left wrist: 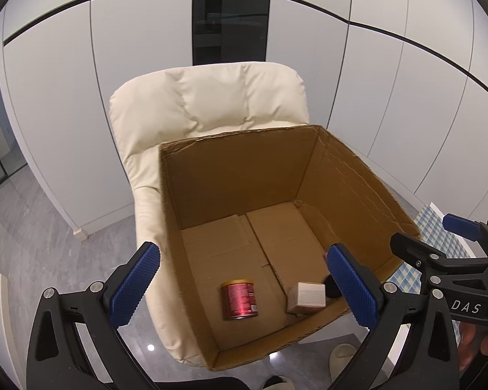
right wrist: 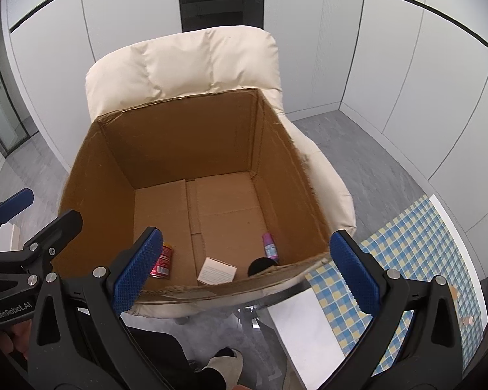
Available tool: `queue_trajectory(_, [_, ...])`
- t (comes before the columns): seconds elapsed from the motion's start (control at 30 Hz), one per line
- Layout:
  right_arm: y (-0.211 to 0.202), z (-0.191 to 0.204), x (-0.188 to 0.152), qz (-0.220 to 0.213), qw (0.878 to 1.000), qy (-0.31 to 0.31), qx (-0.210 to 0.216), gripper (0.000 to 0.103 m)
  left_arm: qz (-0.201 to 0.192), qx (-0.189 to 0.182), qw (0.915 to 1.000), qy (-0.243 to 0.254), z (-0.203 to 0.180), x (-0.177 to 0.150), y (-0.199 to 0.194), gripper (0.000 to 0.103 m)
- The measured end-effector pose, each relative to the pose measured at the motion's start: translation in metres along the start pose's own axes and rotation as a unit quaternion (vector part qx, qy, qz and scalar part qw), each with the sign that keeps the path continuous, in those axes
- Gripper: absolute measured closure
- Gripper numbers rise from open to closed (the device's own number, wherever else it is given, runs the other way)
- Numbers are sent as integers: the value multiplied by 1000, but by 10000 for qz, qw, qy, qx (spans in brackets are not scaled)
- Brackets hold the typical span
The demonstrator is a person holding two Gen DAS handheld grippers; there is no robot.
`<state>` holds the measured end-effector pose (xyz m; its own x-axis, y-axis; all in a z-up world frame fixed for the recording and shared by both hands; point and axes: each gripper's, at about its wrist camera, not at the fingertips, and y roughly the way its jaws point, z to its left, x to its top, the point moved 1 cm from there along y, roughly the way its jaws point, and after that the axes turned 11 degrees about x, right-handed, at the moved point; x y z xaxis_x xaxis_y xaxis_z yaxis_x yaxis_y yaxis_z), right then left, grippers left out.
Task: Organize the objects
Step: 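Move both open tools back from the box toward the table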
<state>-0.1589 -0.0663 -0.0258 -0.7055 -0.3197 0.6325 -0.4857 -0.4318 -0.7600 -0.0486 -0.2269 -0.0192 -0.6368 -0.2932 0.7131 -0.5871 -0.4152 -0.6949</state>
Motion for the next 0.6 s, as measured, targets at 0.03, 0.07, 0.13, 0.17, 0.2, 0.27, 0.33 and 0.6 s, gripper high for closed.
queue_trajectory(0.03, [-1,-3,-1,-4,10000,23,-16,0,0,-15,10000,17,-3,0,0,0])
queue_trajectory(0.07, [-2,-5,-2,-6,10000,38,-29,0,3,-31,10000,32,-6,0,0,0])
queue_trajectory(0.13, [-4,-11,-3,-9,10000,71,-55,0,8,-61,10000,56,-11,1,0,0])
queue_trajectory(0.17, [-5,-14,-4,-15,9999,92,-70,0,10,-72,9999,78,-14,1,0,0])
queue_trajectory(0.2, [-6,-16,-4,-18,9999,99,-85,0,9,-68,9999,103,-17,1,0,0])
queue_trajectory(0.27, [-8,-21,-6,-28,9998,113,-134,0,1,-77,9999,138,-23,1,0,0])
queue_trajectory(0.33, [-10,-25,-7,-36,9998,156,-152,0,-2,-116,9998,168,-28,1,0,0])
queue_trajectory(0.6, [-16,-43,-12,-61,9993,281,-237,0,-2,-212,9994,263,-45,1,-1,0])
